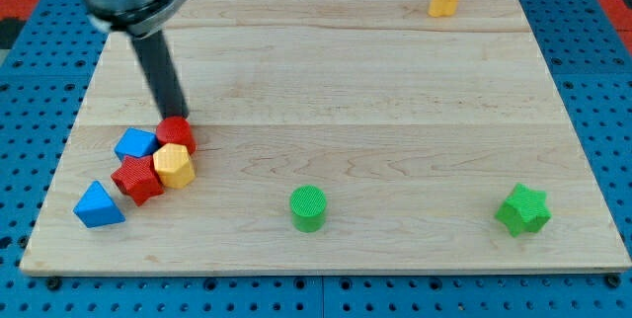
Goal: Push the green circle slightly to the left of the board
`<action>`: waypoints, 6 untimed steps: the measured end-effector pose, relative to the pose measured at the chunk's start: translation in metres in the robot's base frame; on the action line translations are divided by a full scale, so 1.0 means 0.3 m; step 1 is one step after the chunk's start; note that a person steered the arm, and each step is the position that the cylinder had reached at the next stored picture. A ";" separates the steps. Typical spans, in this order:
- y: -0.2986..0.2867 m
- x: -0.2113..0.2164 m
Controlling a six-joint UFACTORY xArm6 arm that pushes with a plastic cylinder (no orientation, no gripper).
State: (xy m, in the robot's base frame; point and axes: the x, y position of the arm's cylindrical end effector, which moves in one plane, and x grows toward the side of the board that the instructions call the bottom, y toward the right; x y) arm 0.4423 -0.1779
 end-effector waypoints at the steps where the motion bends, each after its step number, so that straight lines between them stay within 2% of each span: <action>1: 0.144 0.007; 2: 0.346 0.043; 3: 0.550 0.142; 4: 0.599 0.286; 5: 0.759 0.350; 6: 0.798 0.406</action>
